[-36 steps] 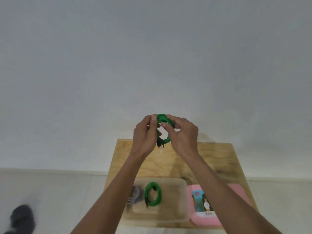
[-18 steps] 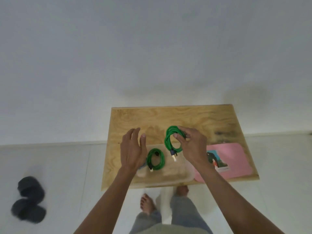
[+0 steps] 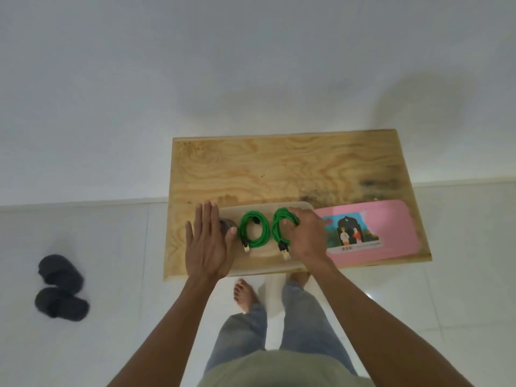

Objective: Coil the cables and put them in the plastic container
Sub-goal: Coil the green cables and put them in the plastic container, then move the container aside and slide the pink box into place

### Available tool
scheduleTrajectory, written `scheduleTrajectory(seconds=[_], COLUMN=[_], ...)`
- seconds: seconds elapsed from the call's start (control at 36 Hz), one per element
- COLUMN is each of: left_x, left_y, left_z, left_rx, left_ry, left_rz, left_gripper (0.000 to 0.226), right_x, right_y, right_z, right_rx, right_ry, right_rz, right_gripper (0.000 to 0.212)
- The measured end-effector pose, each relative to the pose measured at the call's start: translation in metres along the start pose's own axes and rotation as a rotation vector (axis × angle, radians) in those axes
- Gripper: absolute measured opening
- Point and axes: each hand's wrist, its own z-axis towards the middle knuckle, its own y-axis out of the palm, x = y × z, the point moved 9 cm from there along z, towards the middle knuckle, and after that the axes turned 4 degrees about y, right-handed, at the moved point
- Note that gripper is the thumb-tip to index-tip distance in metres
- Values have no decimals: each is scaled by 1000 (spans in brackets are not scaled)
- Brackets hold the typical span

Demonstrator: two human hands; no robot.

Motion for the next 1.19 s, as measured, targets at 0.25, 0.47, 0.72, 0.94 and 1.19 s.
scheduleTrajectory(seconds=[0.25, 0.47, 0.72, 0.94, 1.19], left_x=[0, -1, 2, 6, 71], left_y=[1, 2, -2, -9, -38], left_z=[0, 0, -1, -1, 9], left_rx=[4, 18, 7, -9, 114], left_ry=[11, 17, 17, 0, 31], left_rz=[-12, -12, -23, -27, -73], left_gripper=[76, 73, 76, 72, 71], right_x=[2, 1, 6, -3, 7], right_y=[16, 10, 4, -26, -83], right_z=[7, 1, -8, -15, 5], right_rx=[-32, -40, -31, 29, 70], right_ry=[56, 78, 77, -16, -101], right_rz=[-34, -9, 65, 203, 271], right_gripper=[34, 32, 46, 39, 35])
